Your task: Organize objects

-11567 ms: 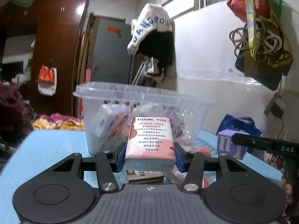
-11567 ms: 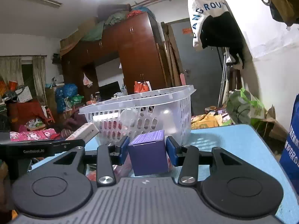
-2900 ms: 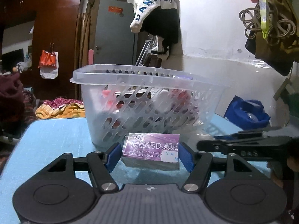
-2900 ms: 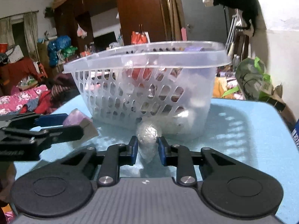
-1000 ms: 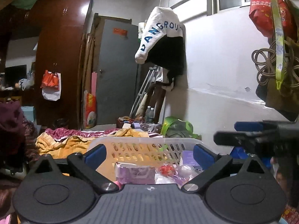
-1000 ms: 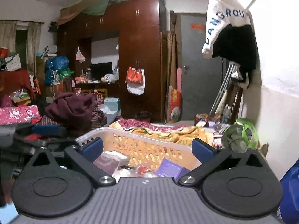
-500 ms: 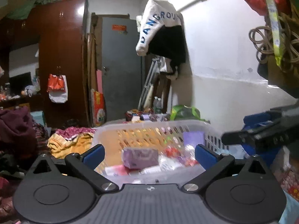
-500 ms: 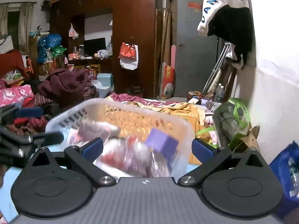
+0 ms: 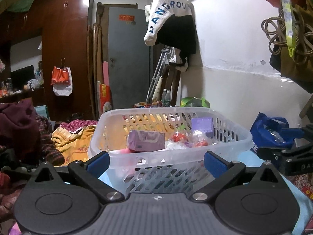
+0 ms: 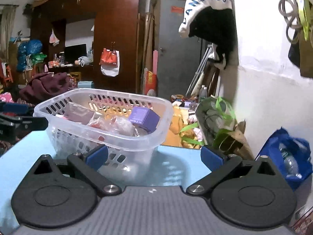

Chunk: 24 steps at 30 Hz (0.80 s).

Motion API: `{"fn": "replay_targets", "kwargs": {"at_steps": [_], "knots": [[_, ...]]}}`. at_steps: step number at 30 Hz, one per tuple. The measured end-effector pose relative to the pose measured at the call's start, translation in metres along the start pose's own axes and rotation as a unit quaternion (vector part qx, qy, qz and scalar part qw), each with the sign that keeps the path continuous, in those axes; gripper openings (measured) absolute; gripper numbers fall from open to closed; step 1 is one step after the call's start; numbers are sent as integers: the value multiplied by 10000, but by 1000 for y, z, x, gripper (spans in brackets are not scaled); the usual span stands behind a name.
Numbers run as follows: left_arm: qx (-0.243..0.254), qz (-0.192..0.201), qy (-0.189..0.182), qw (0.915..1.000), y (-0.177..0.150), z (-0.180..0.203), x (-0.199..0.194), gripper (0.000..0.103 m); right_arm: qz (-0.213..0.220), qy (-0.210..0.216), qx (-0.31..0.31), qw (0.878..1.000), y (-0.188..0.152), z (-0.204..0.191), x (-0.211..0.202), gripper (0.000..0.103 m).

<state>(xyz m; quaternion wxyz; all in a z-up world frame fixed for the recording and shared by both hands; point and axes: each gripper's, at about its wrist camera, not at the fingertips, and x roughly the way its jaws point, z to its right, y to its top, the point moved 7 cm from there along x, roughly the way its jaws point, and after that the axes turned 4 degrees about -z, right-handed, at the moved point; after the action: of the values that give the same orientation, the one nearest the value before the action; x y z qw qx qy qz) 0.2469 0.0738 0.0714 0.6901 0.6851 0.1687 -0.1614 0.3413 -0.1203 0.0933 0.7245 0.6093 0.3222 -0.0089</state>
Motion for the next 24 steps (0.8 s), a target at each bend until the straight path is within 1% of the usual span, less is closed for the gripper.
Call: {"fn": "replay_targets", "kwargs": {"at_steps": [3,5,8,20,24], "knots": [[22,-25,81,10000,-1,0,1,103,24,304,253,9992,0,4,-1,103],[10,-27,65,10000,-2,-1,1,103,131,400,413,9983,-4,7,-5,103],[-7,-11,73,10000,-2,-2,-1,103,224,443,445,9978,-5,10,-8,103],[84,8,55,9999,0,8,-2,103,227,332,166,9991,-8,0,-10,103],[96,-13,51,9999,-2,10,-1,103,225,349,169,9990,-9,-2,-10,103]]}}
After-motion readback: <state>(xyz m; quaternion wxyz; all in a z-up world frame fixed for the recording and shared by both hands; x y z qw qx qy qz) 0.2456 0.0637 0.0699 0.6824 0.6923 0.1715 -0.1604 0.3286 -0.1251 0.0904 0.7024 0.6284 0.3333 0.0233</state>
